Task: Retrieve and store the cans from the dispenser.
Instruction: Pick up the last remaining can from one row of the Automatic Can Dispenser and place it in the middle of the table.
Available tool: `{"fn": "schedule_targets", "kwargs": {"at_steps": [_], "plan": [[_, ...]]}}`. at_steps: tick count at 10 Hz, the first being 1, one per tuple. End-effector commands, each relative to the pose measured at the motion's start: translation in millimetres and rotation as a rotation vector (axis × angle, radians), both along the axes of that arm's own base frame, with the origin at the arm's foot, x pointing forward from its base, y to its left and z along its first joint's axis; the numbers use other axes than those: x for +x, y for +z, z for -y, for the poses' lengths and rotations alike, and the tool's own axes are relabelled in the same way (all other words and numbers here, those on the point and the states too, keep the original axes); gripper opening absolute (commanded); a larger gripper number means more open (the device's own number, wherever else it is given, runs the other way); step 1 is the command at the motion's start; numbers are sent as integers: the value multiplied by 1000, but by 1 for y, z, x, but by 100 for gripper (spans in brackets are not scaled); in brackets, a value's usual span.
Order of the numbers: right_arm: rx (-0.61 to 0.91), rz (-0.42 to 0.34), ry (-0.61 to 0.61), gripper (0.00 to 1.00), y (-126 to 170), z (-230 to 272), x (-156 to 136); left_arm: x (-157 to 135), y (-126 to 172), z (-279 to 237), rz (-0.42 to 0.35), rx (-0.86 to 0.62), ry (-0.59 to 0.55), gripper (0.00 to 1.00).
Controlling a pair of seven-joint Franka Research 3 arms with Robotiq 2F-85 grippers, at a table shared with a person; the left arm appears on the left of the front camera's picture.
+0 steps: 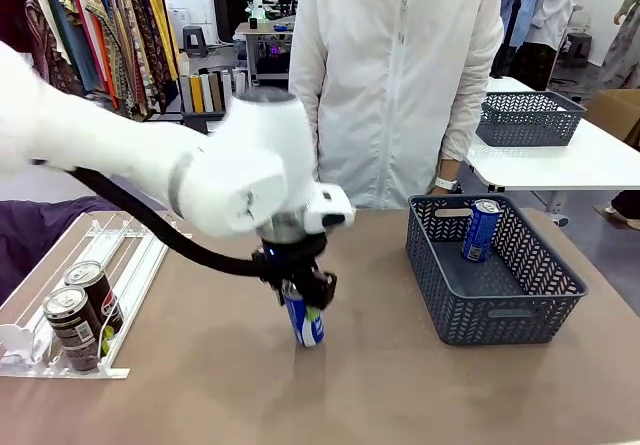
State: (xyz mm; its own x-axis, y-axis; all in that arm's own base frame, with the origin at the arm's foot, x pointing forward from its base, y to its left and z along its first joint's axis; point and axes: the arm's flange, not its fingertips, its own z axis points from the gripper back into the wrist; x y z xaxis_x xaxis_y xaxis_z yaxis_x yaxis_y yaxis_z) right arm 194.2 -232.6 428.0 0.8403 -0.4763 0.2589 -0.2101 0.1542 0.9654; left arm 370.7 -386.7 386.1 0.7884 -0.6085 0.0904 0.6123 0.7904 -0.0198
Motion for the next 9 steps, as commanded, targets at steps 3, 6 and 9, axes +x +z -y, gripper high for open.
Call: {"fn": "schedule_targets", "kwargs": {"at_steps": [3,6,9], "plan": [[8,33,-8,100,4,-2,2,21,1,5,-25,59,52,0],[8,33,-8,100,4,-2,2,16,-7,12,-17,104,33,10],[8,33,-8,100,4,-2,2,12,-3,10,29,104,29,100]]}}
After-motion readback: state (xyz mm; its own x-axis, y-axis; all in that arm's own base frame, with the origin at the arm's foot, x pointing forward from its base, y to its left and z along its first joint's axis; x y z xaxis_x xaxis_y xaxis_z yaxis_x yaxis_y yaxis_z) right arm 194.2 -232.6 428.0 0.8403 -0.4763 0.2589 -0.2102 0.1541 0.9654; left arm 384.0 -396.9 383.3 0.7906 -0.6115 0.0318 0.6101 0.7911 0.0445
